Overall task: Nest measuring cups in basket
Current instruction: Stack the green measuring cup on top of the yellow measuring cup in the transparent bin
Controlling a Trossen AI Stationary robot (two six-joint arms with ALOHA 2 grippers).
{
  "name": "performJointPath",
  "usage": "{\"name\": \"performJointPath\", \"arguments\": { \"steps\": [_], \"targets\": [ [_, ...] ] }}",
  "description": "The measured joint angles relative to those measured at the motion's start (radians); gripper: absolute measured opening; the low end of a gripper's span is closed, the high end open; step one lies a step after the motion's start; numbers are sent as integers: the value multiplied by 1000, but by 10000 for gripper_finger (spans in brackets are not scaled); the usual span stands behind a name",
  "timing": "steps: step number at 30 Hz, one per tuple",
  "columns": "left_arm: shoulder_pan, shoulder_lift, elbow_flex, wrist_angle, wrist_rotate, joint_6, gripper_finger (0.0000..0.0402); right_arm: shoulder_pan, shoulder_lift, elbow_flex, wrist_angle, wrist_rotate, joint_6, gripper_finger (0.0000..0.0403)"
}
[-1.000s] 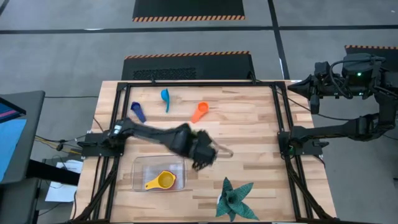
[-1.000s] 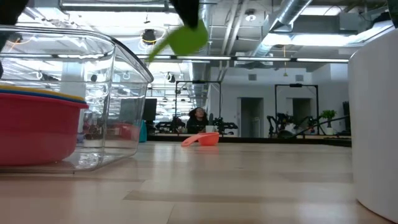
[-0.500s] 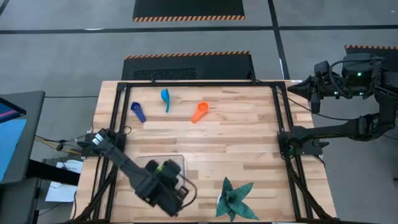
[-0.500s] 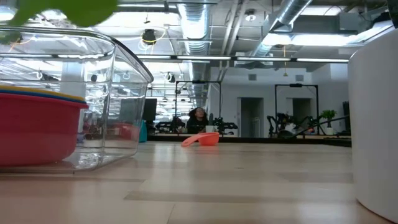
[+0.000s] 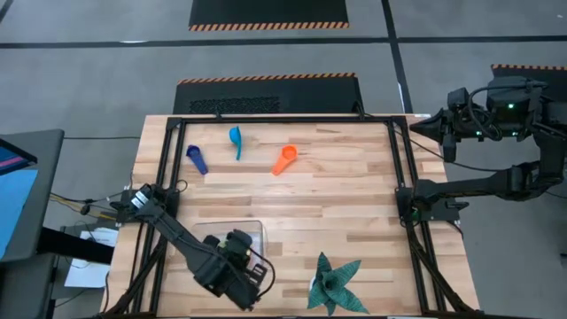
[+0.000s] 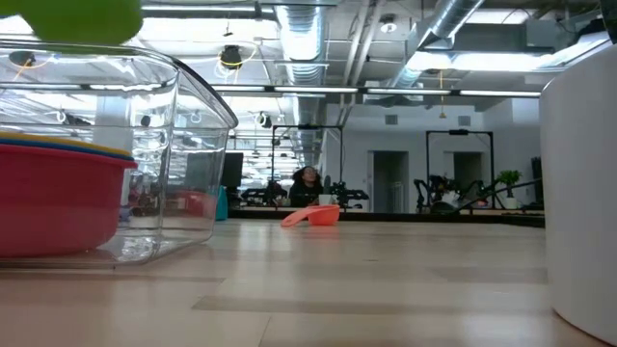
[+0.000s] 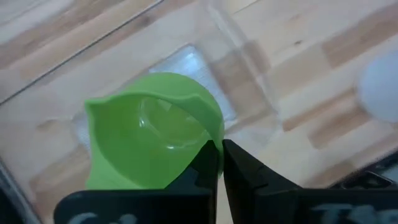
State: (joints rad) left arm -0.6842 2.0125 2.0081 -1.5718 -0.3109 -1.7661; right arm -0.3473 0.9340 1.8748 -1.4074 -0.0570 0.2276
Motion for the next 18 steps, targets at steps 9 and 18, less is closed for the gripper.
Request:
{"name": "performJointPath", "arguments": {
  "steps": [9,18],
  "targets": [
    [18,2,-87,34,133,-7,0,0,0,0,-42,1,-42,27],
    [59,3,-159,132,144,31,0,0,0,0,-42,1,-54,27]
  ]
}}
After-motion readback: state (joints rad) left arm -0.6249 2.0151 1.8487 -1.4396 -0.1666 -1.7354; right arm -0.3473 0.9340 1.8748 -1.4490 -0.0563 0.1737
